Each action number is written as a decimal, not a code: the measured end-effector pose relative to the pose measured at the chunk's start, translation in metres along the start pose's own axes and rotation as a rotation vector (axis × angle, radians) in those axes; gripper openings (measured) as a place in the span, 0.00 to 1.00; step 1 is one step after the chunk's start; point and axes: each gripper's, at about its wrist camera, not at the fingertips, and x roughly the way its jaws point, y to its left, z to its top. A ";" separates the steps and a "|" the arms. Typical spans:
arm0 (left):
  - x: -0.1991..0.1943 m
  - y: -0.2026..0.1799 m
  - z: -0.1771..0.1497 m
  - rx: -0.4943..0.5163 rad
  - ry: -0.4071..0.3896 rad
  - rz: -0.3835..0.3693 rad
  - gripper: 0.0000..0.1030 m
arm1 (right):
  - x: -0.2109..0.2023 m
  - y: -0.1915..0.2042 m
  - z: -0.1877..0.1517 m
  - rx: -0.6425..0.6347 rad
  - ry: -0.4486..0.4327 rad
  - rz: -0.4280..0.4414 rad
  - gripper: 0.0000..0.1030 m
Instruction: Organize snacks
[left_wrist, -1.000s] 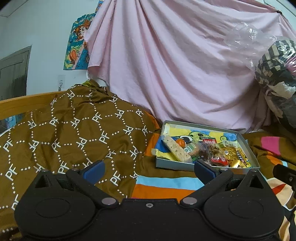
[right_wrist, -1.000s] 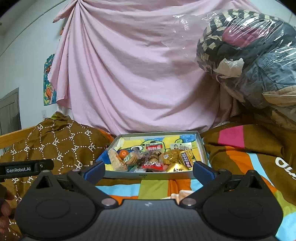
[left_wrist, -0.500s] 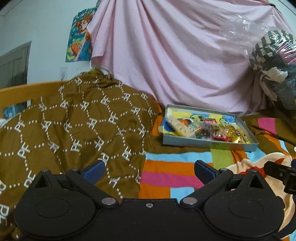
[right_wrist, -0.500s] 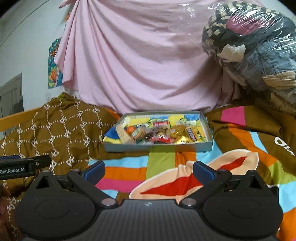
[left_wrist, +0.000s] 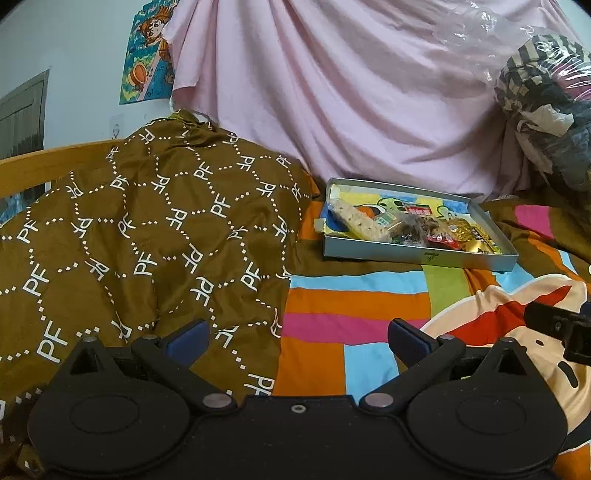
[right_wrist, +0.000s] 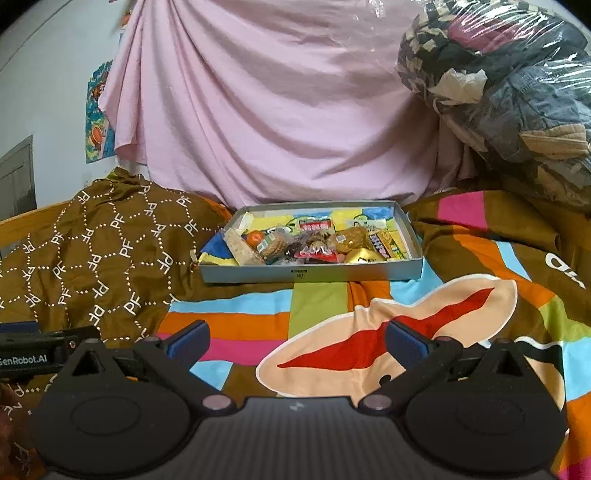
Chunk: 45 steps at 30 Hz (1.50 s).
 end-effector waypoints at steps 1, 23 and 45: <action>0.001 0.000 0.000 -0.001 0.002 0.001 0.99 | 0.002 0.000 -0.001 0.000 0.007 0.002 1.00; 0.008 0.002 -0.001 -0.006 0.020 0.001 0.99 | 0.008 0.003 -0.005 -0.008 0.031 0.010 1.00; 0.006 -0.002 -0.001 0.017 0.014 -0.006 0.99 | 0.008 0.002 -0.006 -0.010 0.034 0.011 1.00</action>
